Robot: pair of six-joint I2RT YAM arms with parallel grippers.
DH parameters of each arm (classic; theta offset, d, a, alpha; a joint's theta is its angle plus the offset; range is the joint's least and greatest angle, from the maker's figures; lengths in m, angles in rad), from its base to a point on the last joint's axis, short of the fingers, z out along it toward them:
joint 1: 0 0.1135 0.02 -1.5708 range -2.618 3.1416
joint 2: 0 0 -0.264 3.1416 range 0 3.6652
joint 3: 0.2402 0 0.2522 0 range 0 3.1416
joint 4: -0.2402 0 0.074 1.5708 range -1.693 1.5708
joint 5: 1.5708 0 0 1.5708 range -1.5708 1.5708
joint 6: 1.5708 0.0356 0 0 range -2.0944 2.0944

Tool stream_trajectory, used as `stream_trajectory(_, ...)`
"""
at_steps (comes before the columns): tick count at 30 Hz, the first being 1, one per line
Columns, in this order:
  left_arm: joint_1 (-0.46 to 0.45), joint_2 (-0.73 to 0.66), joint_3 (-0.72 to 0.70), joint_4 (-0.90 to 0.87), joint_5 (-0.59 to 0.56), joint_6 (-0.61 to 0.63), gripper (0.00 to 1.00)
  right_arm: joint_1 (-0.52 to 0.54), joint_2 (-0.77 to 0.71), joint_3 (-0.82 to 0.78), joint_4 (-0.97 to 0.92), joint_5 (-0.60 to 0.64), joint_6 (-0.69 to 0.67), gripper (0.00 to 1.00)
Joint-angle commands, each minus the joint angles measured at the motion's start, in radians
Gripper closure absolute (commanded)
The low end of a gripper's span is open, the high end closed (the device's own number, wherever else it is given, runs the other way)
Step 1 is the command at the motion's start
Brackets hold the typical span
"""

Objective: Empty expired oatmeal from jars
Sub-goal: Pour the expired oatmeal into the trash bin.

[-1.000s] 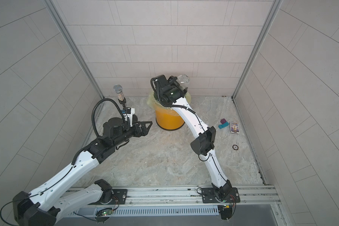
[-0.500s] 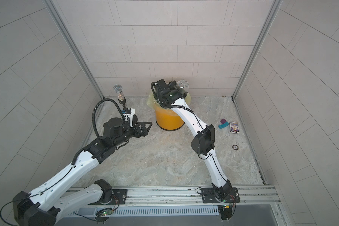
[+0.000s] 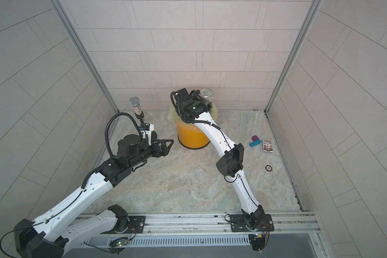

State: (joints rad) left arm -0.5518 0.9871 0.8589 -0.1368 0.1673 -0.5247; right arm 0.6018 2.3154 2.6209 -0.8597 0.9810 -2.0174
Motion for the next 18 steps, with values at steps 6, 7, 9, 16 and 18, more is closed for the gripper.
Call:
stream_trajectory(6, 0.004, -0.016, 0.012, -0.002, -0.002, 0.000, 0.01, -0.031, -0.042, 0.037, -0.034, 0.022, -0.065, 1.00)
stream_trajectory(7, 0.004, -0.015, 0.012, -0.003, -0.004, 0.005, 0.01, -0.031, -0.045, 0.070, 0.039, -0.080, -0.057, 1.00)
stream_trajectory(9, 0.004, -0.013, 0.006, -0.002, -0.006, 0.006, 0.01, -0.038, -0.044, 0.078, -0.076, -0.031, 0.003, 1.00)
stream_trajectory(16, 0.003, -0.005, -0.004, 0.011, -0.003, -0.009, 0.01, -0.043, -0.062, 0.042, -0.209, -0.064, 0.207, 1.00)
stream_trajectory(18, 0.001, -0.004, -0.001, 0.009, -0.002, -0.010, 0.01, -0.049, -0.058, 0.086, -0.116, -0.149, 0.231, 1.00)
